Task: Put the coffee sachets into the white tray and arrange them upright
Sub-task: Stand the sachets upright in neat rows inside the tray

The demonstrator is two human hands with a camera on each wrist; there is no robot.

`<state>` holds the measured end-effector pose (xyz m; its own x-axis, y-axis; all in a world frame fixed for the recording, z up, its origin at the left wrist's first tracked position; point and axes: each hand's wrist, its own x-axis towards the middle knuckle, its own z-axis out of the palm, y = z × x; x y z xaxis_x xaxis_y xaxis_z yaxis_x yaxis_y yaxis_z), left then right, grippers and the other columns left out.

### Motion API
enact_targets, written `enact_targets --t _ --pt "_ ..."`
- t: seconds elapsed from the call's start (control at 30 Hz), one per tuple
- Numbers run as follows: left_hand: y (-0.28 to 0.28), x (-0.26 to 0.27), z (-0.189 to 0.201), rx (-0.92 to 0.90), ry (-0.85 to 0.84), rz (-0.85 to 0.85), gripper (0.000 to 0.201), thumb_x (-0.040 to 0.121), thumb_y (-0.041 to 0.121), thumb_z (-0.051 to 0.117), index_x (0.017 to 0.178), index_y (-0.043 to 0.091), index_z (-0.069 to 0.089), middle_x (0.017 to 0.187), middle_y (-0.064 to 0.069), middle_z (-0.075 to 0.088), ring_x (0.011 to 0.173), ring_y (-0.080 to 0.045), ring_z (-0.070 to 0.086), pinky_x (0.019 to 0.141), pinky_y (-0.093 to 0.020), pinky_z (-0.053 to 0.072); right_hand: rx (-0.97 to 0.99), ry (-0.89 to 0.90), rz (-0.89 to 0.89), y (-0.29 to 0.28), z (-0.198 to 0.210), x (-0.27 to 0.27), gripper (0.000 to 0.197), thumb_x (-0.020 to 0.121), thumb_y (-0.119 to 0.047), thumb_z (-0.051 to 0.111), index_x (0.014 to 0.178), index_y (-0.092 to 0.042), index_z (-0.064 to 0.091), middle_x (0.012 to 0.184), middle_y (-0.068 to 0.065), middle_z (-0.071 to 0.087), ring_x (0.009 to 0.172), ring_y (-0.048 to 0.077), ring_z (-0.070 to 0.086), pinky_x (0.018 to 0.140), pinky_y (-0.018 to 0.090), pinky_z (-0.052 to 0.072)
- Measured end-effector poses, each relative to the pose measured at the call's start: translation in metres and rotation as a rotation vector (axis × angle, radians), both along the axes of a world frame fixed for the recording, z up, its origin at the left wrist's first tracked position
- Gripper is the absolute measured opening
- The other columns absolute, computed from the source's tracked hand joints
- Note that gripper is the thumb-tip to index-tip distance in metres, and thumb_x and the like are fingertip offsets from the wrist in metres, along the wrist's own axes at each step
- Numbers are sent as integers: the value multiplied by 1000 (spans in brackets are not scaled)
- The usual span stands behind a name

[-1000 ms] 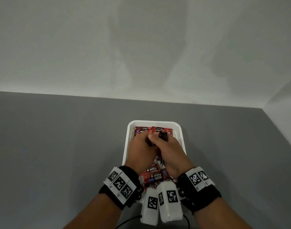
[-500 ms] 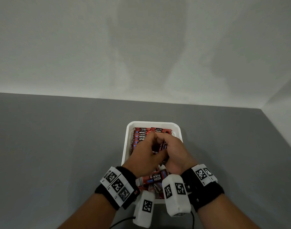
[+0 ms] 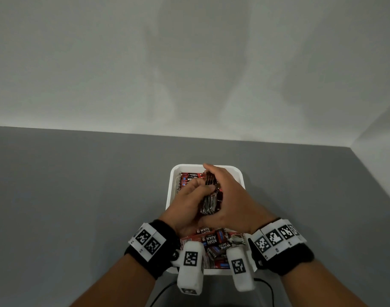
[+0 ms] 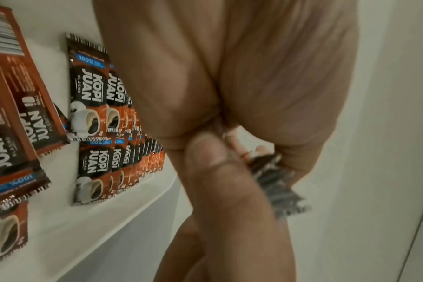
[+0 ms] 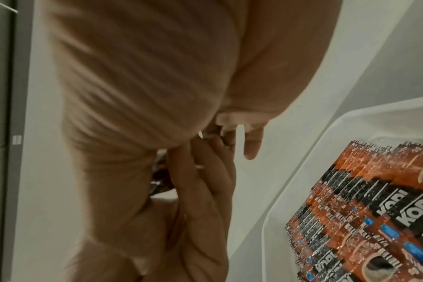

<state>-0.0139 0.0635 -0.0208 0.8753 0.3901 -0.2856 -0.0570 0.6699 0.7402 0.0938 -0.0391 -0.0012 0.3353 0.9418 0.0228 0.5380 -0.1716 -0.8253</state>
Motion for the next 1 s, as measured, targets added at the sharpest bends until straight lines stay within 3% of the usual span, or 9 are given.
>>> enact_targets --t 0.1,0.23,0.33,0.43,0.53,0.67,0.8,0.9,1.0 --pt "4 -2 6 -30 -20 -86 4 96 3 59 99 1 59 90 -17 67 78 -24 69 68 -32 60 -12 -68 19 1 -3 1 120 57 -23 91 156 -26 24 147 -13 39 137 3 38 110 36 45" --pt "5 -3 10 20 3 -116 30 93 -14 40 113 -6 61 91 -23 67 74 -27 70 65 -33 60 -43 139 47 -2 -11 2 138 51 -35 100 159 -34 14 154 -9 37 140 6 42 108 35 48" --pt "8 0 7 96 3 -16 24 93 -13 46 110 -12 62 98 -28 67 81 -28 72 71 -34 61 69 435 -148 -3 -14 3 93 74 -19 90 149 -33 37 129 -10 61 109 0 66 86 24 56" --pt "7 1 3 124 -44 77 27 92 -14 49 117 -14 60 106 -33 67 90 -37 71 78 -40 61 103 445 -308 0 -21 7 51 79 -17 86 123 -30 63 106 -9 72 97 11 72 86 34 58" --pt "5 4 -1 202 4 158 28 91 -17 51 114 -9 65 109 -33 69 94 -41 70 80 -44 60 74 408 -333 1 -25 9 45 76 -5 85 114 -25 69 102 -1 75 93 20 73 86 40 60" --pt "2 4 -5 361 61 178 29 90 -14 57 114 -2 69 107 -25 73 102 -43 71 89 -51 59 26 318 -343 2 -25 12 45 73 -3 85 112 -21 71 99 -2 76 89 13 73 84 31 59" --pt "7 0 -6 367 120 185 21 93 1 67 114 2 70 105 -24 74 93 -42 73 82 -52 60 -21 247 -330 -1 -19 18 38 71 -5 89 100 -25 74 92 -2 76 88 12 73 82 29 59" --pt "12 0 -4 356 138 192 21 92 2 68 113 -1 69 96 -25 73 72 -26 71 62 -34 59 -59 243 -287 -3 -11 21 36 74 -9 88 101 -29 74 87 -3 76 84 11 72 82 29 58" --pt "17 -2 -3 504 177 167 16 91 -1 69 107 0 70 82 -10 74 59 -12 67 53 -22 52 -88 212 -267 -1 -8 24 25 80 -12 84 94 -29 73 82 -1 76 75 13 72 77 31 58"
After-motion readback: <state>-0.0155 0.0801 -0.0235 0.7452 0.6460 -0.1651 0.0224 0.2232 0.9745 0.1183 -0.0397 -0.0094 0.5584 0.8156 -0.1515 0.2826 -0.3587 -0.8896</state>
